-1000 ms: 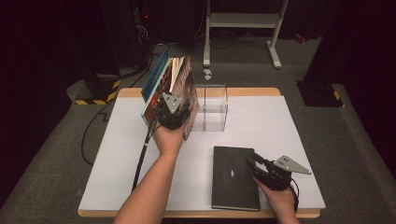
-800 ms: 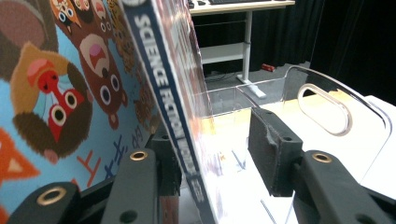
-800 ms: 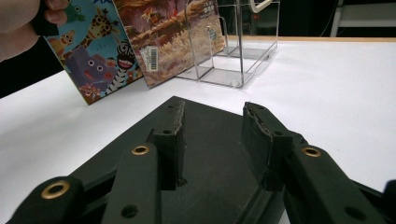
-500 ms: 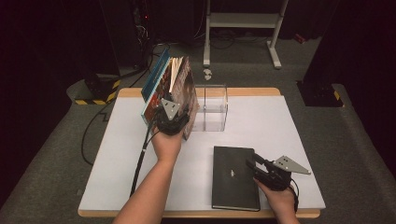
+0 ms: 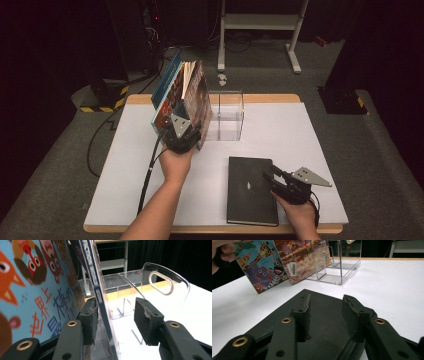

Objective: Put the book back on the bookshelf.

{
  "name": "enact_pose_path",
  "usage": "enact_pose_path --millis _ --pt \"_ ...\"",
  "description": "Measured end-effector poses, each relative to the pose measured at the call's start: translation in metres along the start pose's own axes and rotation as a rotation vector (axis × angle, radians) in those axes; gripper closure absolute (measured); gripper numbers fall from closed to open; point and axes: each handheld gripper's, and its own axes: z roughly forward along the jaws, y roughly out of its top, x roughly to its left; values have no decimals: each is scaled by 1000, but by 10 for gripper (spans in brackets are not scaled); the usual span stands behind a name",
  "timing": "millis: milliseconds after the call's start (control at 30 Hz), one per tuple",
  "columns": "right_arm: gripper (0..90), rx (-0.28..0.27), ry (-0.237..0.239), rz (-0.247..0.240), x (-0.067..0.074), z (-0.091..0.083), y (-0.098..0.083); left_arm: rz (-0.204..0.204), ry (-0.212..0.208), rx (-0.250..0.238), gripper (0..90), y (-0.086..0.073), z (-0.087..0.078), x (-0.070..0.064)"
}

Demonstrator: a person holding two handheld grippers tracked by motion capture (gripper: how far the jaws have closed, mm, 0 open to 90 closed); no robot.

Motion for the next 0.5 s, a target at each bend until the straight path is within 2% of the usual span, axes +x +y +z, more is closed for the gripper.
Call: enact_pose_path --millis 233,333,400,500 --pt "577 3 0 -1 0 1 -1 -14 -27 1 534 -6 -17 3" --pt "574 5 -1 -3 0 1 -1 -2 -55 11 533 -11 -28 2" --pt "571 8 -1 -4 0 1 -1 -20 -94 29 521 -16 -40 1" --pt "569 10 -1 -5 0 1 -1 -27 -116 42 510 -22 -48 0"
